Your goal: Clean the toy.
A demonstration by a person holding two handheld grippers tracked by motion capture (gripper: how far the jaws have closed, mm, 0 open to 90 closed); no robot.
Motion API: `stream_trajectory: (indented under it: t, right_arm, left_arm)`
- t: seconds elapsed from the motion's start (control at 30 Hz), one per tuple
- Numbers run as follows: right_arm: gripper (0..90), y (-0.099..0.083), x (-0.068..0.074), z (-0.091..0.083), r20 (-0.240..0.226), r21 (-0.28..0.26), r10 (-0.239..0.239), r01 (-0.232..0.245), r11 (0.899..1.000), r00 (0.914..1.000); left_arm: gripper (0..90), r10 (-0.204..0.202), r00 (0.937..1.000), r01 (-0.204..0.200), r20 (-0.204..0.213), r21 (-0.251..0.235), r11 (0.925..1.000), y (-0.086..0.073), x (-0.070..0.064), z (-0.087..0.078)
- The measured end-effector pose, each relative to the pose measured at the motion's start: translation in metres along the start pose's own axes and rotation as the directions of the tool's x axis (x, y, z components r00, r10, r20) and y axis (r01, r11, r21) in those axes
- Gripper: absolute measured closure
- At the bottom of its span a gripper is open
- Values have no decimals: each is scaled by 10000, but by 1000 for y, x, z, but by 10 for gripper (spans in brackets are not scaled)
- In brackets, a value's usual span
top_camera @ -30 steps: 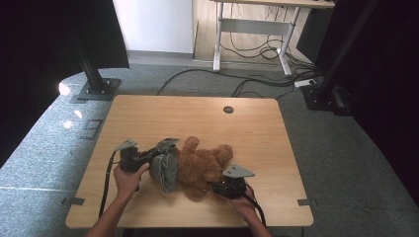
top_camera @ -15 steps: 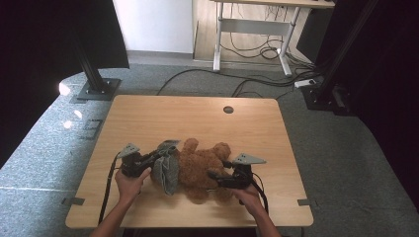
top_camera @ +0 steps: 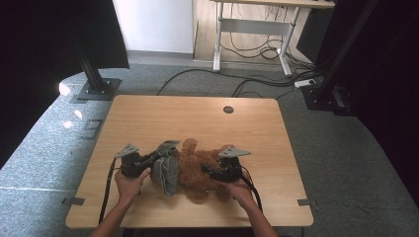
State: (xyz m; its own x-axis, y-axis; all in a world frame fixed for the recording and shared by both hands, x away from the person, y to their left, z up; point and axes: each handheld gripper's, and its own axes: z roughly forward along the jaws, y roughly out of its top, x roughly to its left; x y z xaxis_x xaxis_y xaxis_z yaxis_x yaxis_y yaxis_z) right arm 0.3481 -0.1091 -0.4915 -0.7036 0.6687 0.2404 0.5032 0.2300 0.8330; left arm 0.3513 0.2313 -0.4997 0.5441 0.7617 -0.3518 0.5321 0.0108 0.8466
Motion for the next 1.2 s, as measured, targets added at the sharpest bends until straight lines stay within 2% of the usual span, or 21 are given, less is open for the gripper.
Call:
stream_trajectory:
  t: [0.1,0.3,0.53,0.63,0.7,0.8,0.83,0.87,0.97,1.0,1.1,1.17,1.2]
  right_arm:
    - [662,-9,1,-4,-119,-284,-175,171,9995,9998]
    - [685,-22,7,-9,12,-826,-705,704,9941,9975]
    - [687,-23,7,-10,93,-896,-886,891,9920,9960]
    - [691,-24,8,-10,153,-929,-975,985,9908,9951]
    - [697,-24,9,-9,257,-956,-1110,1130,9890,9935]
    - [701,-25,12,-9,368,-1025,-1372,1403,9848,9899]
    - [702,-25,13,-9,392,-1039,-1447,1481,9835,9887]
    - [703,-27,14,-10,369,-1076,-1557,1588,9814,9871]
    - [708,-30,18,-12,355,-1121,-1764,1793,9774,9837]
    - [711,-32,20,-14,352,-1110,-1908,1935,9748,9810]
    - [714,-37,25,-17,385,-1070,-2200,2229,9689,9747]
    - [714,-40,28,-19,364,-1019,-2282,2308,9677,9729]
    - [715,-42,29,-20,342,-1004,-2362,2385,9659,9711]
  left_arm:
    - [777,-216,9994,212,272,160,9996,8,-1,-3]
    - [776,18,9993,-38,381,512,9987,22,-7,-3]
    - [776,-77,9989,49,470,605,9982,24,-6,-4]
    - [776,-109,9980,72,631,594,9982,29,-10,-4]
    - [776,-44,9960,-7,891,574,9984,35,-18,-3]
    - [774,221,9907,-308,1341,629,9975,46,-36,3]
    - [774,414,9854,-539,1649,725,9959,51,-48,9]
    - [773,477,9828,-625,1787,779,9950,54,-54,13]
    - [772,495,9720,-741,2298,996,9923,62,-76,31]
    - [772,497,9694,-789,2402,1136,9904,64,-81,37]
    - [770,482,9674,-919,2488,1670,9817,63,-92,54]
    - [769,435,9680,-986,2472,2148,9717,56,-95,64]
    - [768,416,9683,-993,2464,2265,9689,51,-96,66]
